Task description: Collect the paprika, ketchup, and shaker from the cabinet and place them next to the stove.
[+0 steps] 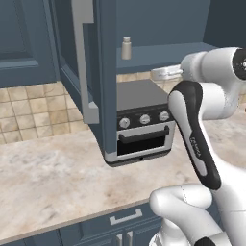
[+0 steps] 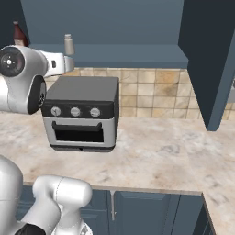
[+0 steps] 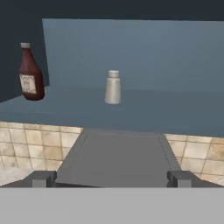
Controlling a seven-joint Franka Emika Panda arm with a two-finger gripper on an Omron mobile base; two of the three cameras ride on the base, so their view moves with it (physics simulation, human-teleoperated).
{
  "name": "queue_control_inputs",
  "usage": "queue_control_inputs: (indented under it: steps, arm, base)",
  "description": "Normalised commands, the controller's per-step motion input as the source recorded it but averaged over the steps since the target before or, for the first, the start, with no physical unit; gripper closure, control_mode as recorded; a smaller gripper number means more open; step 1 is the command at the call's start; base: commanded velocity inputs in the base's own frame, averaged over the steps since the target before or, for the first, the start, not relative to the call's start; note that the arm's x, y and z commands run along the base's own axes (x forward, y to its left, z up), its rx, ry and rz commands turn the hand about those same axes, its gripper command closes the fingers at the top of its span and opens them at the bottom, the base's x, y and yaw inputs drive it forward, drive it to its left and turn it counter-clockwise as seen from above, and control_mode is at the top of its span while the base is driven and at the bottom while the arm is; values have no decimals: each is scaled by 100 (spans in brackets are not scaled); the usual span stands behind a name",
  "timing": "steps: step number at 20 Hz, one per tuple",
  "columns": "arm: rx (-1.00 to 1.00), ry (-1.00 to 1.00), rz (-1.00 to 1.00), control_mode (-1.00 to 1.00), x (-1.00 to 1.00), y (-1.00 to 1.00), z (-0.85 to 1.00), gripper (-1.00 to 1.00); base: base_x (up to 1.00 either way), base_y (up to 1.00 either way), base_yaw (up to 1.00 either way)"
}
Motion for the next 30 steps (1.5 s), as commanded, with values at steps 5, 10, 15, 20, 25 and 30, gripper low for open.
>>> queue_control_inputs:
  steps: [5,10,15,20,25,30]
  arm:
    - [4,-9,-4,-100,15,8,17,-100]
    - [3,-6,-1,-100,6,1,19,-100]
    - [1,-6,0,-100,-1,0,5,-100]
    - [0,-4,0,-100,-8,0,0,-100]
    - [1,-3,0,-100,1,0,14,-100]
    - [0,0,0,-100,16,3,26,-100]
  base:
    - [0,0,0]
    - [0,0,0]
    - [0,0,0]
    - [0,0,0]
    - [0,0,0]
    - [0,0,0]
